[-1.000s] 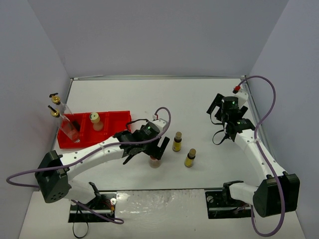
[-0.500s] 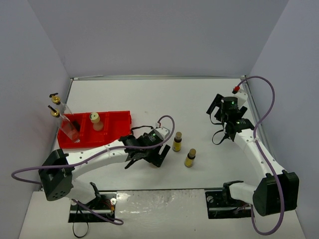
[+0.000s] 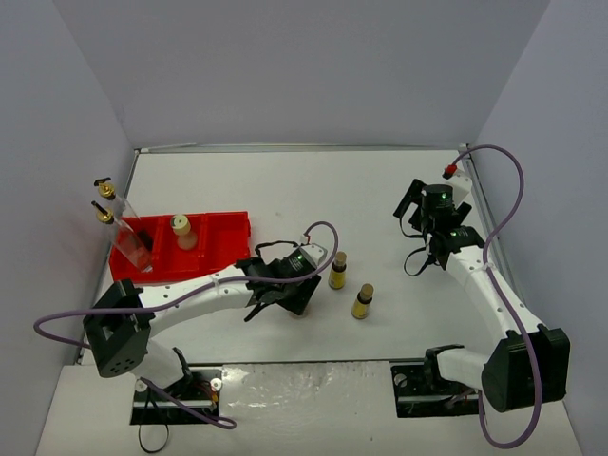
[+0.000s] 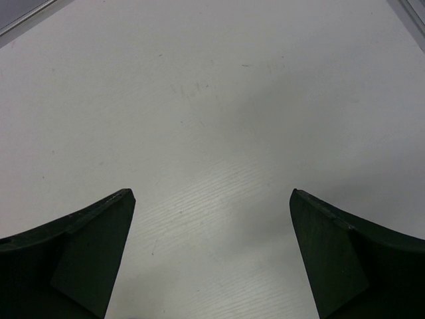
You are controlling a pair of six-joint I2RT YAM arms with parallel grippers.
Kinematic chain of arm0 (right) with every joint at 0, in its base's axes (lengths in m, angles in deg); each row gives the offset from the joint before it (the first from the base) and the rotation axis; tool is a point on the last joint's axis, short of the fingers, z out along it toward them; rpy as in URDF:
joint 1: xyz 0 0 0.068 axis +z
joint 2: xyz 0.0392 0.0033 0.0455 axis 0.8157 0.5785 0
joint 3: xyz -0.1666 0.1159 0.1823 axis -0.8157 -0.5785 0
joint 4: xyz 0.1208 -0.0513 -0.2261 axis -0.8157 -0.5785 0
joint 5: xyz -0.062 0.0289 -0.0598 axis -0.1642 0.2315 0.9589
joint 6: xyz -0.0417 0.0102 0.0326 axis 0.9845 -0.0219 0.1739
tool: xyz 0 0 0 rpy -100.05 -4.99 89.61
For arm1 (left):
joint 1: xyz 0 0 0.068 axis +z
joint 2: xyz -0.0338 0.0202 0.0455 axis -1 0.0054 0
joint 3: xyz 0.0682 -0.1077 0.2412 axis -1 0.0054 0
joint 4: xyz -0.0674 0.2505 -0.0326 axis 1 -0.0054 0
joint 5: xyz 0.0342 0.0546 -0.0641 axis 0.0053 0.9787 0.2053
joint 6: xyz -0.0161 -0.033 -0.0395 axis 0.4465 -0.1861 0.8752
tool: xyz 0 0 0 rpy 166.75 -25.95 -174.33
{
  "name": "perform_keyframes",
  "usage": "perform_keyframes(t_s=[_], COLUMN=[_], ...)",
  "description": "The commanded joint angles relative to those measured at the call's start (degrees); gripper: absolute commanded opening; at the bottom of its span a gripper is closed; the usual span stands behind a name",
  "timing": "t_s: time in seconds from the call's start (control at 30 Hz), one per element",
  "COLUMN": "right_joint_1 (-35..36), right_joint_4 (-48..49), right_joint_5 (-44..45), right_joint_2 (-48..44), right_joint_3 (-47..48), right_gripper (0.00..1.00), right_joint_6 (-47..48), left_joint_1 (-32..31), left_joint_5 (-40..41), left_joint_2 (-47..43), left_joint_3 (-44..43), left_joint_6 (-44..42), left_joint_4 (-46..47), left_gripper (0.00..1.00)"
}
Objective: Organize the condiment bottles
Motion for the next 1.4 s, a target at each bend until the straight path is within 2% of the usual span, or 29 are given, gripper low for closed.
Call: perform_keyframes(t_s=[0.0,0.27,0.37,0.57,0.73,0.83,1.03,1.37], right_joint_1=[0.19,0.11,0.19,0.28,0.19,0.19,0.11,0.11], right_joint_4=[2.91,3.0,3.0,3.09,3.18,3.26,3.35,3.44], right_joint_5=[2.02,1.54,1.12,0.76,0.59,0.32,0.4,0.21], right_joint_2=[-0.24,-0.05,-0.13,-0.39,-0.38,-0.49,-0.8,-0.76], right_joint_3=[0.69,0.5,0.5,0.16,0.08,-0.12,-0.64,-0.9], right_gripper=[1.0,1.0,1.0,1.0,1.0,1.0,1.0,1.0], right_joint_6=[0.85,0.59,0.42,0.49,0.74,0.85,0.94,0.85], left_joint_1=[-0.92,1.1,7.25,24.18,32.82,35.64,43.24,47.41], left_joint_5=[8.82,29.11,33.7,31.62,28.64,28.82,22.52,17.3], left_joint_2=[-3.58,-12.44,-15.16,-19.14,-19.29,-18.79,-17.47,-13.95], left_joint_3=[-4.15,-15.99,-18.9,-17.01,-12.18,-9.54,-4.22,-0.1], left_joint_6=[2.04,6.75,8.94,7.24,6.3,6.4,5.22,4.69], left_joint_4=[-1.35,-18.05,-23.12,-22.66,-18.21,-16.85,-11.24,-4.56], left_gripper=[0.0,0.0,0.0,0.0,0.0,0.0,0.0,0.0])
